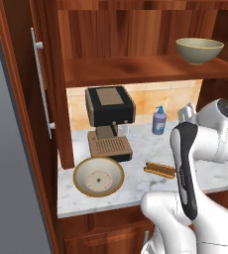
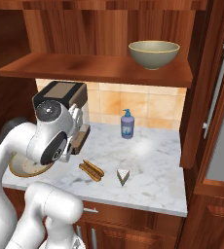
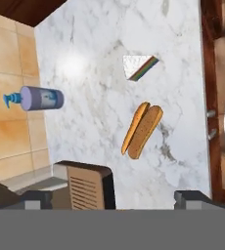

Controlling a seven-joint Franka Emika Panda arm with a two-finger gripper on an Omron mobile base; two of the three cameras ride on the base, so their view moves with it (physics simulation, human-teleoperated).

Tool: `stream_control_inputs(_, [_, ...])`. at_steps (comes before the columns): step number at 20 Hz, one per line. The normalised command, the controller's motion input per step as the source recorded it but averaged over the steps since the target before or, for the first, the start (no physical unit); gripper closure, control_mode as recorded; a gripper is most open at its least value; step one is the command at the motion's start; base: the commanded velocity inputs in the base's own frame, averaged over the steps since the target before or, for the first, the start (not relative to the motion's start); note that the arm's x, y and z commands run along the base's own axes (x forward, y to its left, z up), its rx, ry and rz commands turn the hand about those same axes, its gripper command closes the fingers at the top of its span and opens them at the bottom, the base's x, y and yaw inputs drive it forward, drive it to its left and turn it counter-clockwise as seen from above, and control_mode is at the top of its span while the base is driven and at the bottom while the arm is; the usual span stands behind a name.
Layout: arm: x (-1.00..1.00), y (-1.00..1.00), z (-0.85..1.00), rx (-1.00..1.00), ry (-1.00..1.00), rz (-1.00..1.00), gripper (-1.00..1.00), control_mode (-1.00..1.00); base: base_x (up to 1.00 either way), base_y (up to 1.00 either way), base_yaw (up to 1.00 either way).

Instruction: Pick both bowls and place them on the counter. Then place the hotdog bun in one bowl and place the cake in the other bowl.

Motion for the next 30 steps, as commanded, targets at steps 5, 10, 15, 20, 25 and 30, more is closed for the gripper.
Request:
stream_control_inputs(5, [-0.14, -0.34, 0.18, 0.00, -0.14, -0.02, -1.00, -1.00, 0.00, 0.00, 0.00])
stream_control_inputs(10, [0.05, -0.28, 0.25, -0.09, -0.16, -0.14, -1.00, -1.00, 0.00, 0.00, 0.00])
stream_control_inputs(15, [0.09, -0.33, 0.34, -0.12, -0.07, -0.15, -1.00, -1.00, 0.00, 0.00, 0.00])
stream_control_inputs(20, [0.00, -0.22, 0.47, -0.09, -0.07, -0.16, -1.00, -1.00, 0.00, 0.00, 0.00])
stream_control_inputs(25, [-0.04, -0.16, 0.53, -0.05, -0.12, -0.19, -1.00, -1.00, 0.00, 0.00, 0.00])
stream_control_inputs(30, [-0.03, -0.08, 0.53, -0.03, -0.13, -0.12, -1.00, -1.00, 0.00, 0.00, 0.00])
